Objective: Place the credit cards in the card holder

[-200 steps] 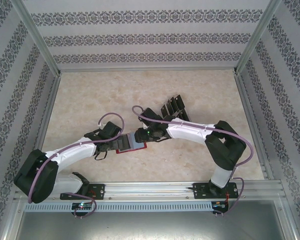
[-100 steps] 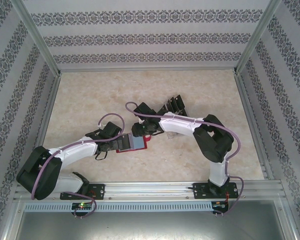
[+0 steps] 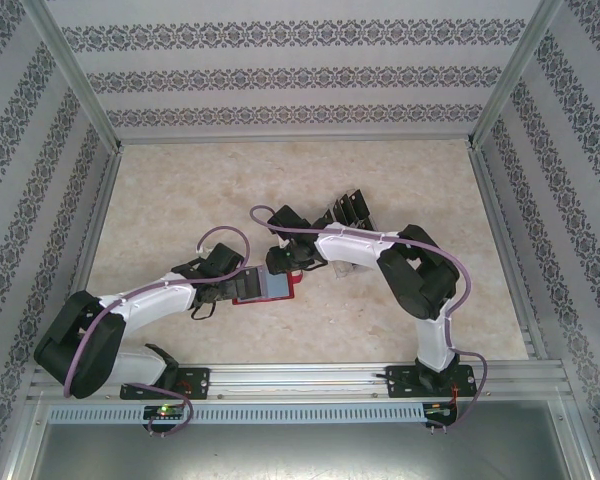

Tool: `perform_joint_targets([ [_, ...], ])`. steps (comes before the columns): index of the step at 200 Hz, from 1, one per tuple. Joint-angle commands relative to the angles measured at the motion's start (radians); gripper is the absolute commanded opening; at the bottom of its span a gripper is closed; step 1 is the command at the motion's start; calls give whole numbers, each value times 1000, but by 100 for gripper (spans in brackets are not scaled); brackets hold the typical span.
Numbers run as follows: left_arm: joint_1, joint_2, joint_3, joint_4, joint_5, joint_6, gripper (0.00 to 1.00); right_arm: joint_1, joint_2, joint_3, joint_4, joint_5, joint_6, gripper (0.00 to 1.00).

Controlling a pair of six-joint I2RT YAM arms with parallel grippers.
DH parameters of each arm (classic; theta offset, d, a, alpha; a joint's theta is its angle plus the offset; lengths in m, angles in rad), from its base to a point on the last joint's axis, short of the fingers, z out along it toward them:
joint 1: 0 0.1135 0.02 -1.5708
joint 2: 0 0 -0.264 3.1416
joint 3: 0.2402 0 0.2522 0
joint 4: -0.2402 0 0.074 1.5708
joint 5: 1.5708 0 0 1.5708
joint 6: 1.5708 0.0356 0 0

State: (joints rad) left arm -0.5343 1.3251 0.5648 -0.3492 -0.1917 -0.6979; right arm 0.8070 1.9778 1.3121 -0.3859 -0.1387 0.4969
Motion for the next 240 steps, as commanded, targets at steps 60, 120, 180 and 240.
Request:
perform_joint_targets([
  [60,11,20,-20,6,1,-12,99,13,32,22,-13,-12,-17,38],
  [120,12,22,-19,7,4,-13,99,28,-6,30,-38,41,-34,43],
  [180,12,20,-21,7,4,-13,99,44,-53,40,-68,118,-59,45],
  [240,12,19,-19,6,3,-14,99,54,-7,71,-73,101,-64,45],
])
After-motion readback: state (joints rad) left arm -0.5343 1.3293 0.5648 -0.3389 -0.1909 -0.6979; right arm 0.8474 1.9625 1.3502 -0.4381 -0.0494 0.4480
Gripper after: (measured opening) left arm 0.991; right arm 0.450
